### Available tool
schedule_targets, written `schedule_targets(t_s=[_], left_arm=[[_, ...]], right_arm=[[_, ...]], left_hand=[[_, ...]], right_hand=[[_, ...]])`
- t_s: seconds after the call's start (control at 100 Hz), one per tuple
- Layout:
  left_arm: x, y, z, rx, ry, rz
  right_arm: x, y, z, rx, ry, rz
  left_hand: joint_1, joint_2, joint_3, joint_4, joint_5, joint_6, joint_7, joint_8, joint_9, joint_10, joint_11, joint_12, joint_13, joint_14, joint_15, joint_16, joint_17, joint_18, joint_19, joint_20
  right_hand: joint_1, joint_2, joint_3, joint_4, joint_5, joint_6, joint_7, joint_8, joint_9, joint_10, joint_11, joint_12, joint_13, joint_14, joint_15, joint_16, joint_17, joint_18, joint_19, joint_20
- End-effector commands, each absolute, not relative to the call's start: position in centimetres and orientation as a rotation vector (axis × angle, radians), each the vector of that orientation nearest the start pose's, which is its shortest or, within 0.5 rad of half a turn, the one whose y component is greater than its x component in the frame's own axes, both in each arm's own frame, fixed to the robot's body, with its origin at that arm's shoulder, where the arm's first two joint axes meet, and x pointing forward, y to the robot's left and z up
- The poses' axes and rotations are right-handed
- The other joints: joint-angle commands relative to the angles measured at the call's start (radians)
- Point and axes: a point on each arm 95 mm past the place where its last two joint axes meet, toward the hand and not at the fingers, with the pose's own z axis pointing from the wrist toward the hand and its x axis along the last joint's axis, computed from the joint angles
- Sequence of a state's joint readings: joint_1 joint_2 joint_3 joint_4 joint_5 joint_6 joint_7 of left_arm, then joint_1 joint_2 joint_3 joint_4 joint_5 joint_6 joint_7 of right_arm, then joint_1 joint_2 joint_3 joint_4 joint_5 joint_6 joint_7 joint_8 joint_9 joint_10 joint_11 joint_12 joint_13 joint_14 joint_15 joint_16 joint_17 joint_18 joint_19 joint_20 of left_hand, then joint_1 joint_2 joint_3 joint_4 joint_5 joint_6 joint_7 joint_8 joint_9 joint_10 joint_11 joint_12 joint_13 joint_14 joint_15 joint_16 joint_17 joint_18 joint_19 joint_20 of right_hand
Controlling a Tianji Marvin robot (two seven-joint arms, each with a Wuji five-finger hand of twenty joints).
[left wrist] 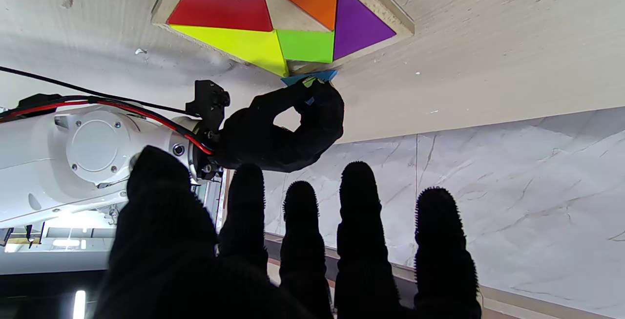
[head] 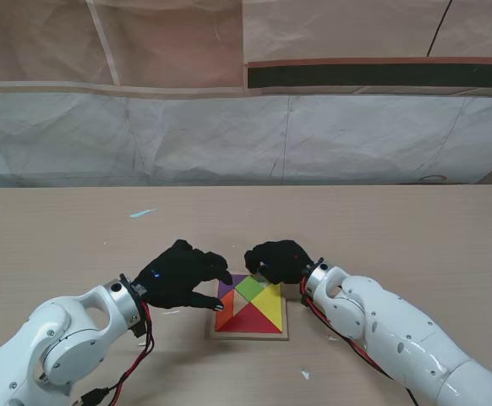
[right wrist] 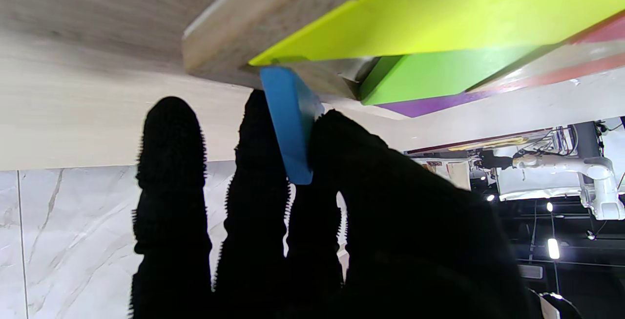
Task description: Assemble the tangram pieces into a square
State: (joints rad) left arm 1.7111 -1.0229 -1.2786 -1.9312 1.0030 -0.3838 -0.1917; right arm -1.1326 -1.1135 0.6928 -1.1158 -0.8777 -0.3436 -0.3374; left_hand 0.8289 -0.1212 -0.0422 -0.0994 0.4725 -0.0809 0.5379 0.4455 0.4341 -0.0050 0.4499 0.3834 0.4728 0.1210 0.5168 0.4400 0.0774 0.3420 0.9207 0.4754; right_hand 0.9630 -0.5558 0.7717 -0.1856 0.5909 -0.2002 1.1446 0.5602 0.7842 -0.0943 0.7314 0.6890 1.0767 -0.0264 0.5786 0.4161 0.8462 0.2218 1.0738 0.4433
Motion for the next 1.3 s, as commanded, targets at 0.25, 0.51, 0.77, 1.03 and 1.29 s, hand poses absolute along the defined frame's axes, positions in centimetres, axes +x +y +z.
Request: schedule_targets(t_s=[0.25, 0.51, 0.77, 1.03, 1.29], left_arm=[[33.6, -4.8, -26.5, -0.84, 1.915, -1.724], [33.6, -4.8, -26.5, -0.838, 1.914, -1.725], [33.6, -4.8, -26.6, -0.837, 1.912, -1.726], [33.5, -4.9, -26.6, -0.836, 1.914, -1.727], [33.4, -4.8, -26.6, -0.832, 1.909, -1.73]], right_arm=[[43.1, 7.6, -38.1, 0.845, 1.835, 1.825], [42.7, 7.7, -38.1, 0.816, 1.836, 1.83], [42.5, 7.8, -37.7, 0.784, 1.816, 1.841], [42.7, 7.8, -37.6, 0.812, 1.811, 1.832], [42.5, 7.7, -36.8, 0.843, 1.776, 1.86]], left_hand=[[0.034, 0.048, 0.0, 0.028, 0.023, 0.002, 0.007, 0.011, 0.008, -0.023, -0.013, -0.002, 0.017, -0.02, 0.013, 0.012, 0.003, -0.009, 0.019, 0.01], [0.034, 0.047, 0.0, 0.028, 0.024, 0.002, 0.007, 0.011, 0.008, -0.022, -0.013, -0.003, 0.018, -0.019, 0.013, 0.012, 0.002, -0.009, 0.019, 0.009], [0.035, 0.048, 0.001, 0.028, 0.023, 0.001, 0.006, 0.011, 0.007, -0.023, -0.013, -0.003, 0.016, -0.018, 0.011, 0.012, 0.002, -0.009, 0.018, 0.009], [0.034, 0.047, 0.0, 0.028, 0.024, 0.002, 0.007, 0.011, 0.007, -0.019, -0.013, -0.003, 0.018, -0.02, 0.013, 0.012, 0.003, -0.011, 0.019, 0.009], [0.035, 0.047, 0.0, 0.028, 0.025, 0.002, 0.007, 0.011, 0.009, -0.022, -0.013, -0.003, 0.019, -0.021, 0.013, 0.012, 0.003, -0.012, 0.019, 0.01]], right_hand=[[-0.014, -0.024, 0.035, 0.005, -0.034, -0.029, 0.021, -0.019, -0.004, -0.012, 0.026, -0.016, 0.013, -0.072, 0.019, 0.004, 0.001, -0.278, 0.017, -0.034], [-0.03, -0.023, 0.032, 0.002, -0.044, -0.023, 0.025, -0.025, -0.012, -0.004, 0.022, -0.022, 0.004, -0.066, 0.022, -0.001, -0.003, -0.278, 0.023, -0.038], [-0.006, -0.018, 0.04, 0.003, -0.038, -0.022, 0.027, -0.027, -0.004, -0.007, 0.026, -0.028, 0.022, -0.087, 0.044, 0.001, 0.014, -0.298, 0.047, -0.038], [0.032, -0.017, 0.046, 0.0, -0.026, -0.003, 0.022, -0.025, 0.003, 0.002, 0.036, -0.032, 0.031, -0.093, 0.046, 0.003, 0.033, -0.289, 0.046, -0.053], [0.035, -0.024, 0.059, -0.001, -0.016, -0.004, 0.021, -0.02, 0.01, -0.002, 0.041, -0.034, 0.034, -0.097, 0.05, 0.02, 0.044, -0.288, 0.036, -0.063]])
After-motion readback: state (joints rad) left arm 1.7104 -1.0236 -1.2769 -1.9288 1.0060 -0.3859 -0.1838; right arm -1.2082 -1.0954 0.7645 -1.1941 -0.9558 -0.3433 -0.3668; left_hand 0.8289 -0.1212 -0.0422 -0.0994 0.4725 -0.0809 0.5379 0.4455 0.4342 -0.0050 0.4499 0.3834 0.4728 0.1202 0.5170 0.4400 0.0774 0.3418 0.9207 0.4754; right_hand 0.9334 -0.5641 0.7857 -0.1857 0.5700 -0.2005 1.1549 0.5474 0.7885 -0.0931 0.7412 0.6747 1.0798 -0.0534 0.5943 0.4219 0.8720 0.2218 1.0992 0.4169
